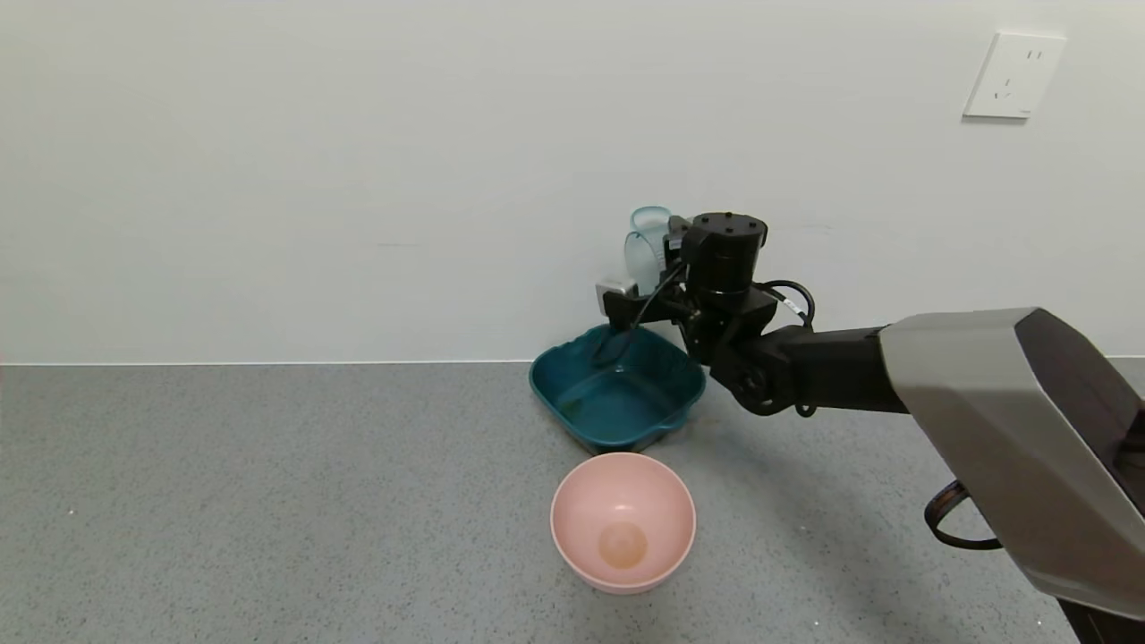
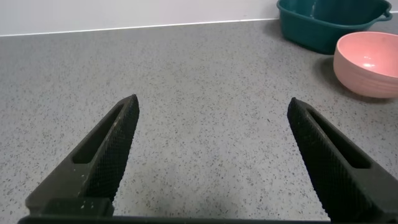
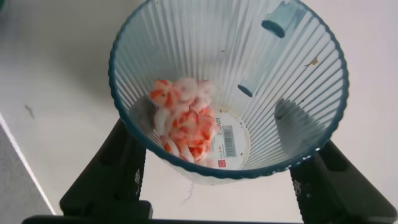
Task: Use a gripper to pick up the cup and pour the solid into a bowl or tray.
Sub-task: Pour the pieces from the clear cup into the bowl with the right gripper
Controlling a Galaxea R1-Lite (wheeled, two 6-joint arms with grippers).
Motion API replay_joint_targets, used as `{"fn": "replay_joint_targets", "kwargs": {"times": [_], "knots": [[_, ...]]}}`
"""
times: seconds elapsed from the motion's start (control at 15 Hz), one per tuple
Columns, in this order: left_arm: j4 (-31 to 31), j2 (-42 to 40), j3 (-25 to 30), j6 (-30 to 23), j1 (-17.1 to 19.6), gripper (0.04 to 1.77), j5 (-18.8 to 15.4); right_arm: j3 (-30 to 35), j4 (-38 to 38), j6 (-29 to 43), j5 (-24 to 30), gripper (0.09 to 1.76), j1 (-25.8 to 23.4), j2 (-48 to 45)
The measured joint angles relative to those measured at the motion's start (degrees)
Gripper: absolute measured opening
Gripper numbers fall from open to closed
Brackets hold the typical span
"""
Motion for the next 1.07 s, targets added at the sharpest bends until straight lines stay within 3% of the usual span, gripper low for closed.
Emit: {"fn": "replay_joint_targets", "kwargs": {"times": [0.6,1.07], "knots": [[0.0,0.0,0.0,0.0,0.0,1.72,0.0,11.6,-1.5,-15.1,1.3,1.34,0.0,-3.6],[0.0,0.0,0.0,0.0,0.0,1.72,0.0,13.7,-4.2,-28.6,1.3,1.34,0.3,-4.2]]}}
